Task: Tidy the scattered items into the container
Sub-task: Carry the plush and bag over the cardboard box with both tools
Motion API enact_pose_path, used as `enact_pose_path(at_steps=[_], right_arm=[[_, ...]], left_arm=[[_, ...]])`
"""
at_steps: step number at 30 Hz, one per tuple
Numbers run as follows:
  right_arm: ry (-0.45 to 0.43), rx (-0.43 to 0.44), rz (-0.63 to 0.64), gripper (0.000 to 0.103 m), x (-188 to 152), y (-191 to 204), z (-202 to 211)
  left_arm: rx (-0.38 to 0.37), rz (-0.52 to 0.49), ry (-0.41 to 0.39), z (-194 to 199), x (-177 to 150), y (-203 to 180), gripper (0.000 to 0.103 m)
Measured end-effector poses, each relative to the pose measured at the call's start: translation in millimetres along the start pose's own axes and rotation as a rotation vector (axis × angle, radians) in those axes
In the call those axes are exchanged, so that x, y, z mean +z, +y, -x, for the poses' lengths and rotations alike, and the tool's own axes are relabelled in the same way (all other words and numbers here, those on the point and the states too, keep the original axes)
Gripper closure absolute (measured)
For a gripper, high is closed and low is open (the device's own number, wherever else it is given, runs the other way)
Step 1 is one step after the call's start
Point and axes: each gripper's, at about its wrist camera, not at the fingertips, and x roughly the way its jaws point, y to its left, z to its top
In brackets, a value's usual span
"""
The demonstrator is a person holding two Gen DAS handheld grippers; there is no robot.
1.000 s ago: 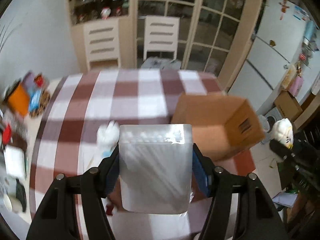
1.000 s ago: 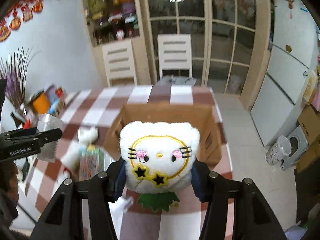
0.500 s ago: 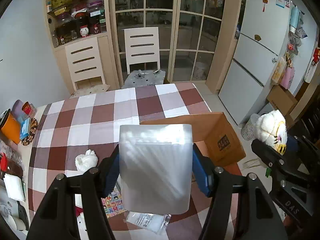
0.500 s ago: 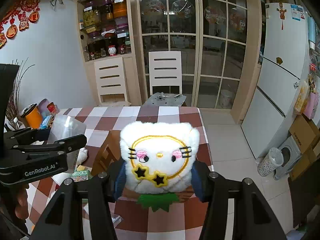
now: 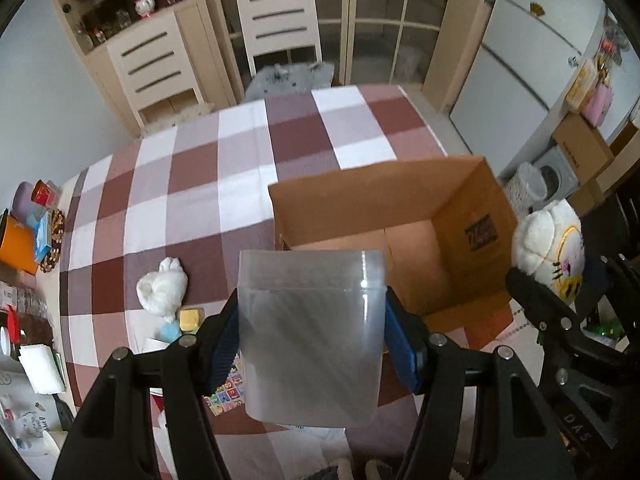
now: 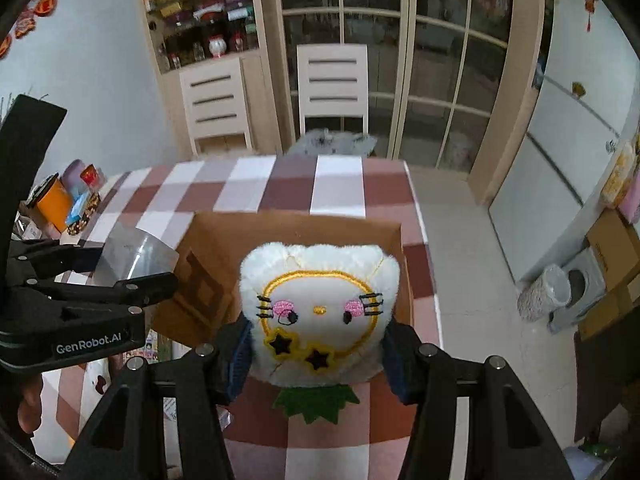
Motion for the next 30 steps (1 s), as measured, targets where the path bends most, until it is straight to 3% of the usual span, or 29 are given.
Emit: enact_pose_path(at_steps=[10, 24, 30], right_arm=[[0.031, 0.002, -0.011, 0.047, 4, -8, -16], [-0.021, 0.005, -0.008, 0.047, 19, -12, -10], [-0.025, -0.002, 0.004, 0.047, 22, -11, -10]], left_arm=[[0.0, -0.027, 0.025, -7, 12, -7, 0.038], [-0.006, -0.014, -0.054, 16, 33, -9, 0.039], [-0.051, -0.011, -0.023, 20, 35, -12, 0.039]])
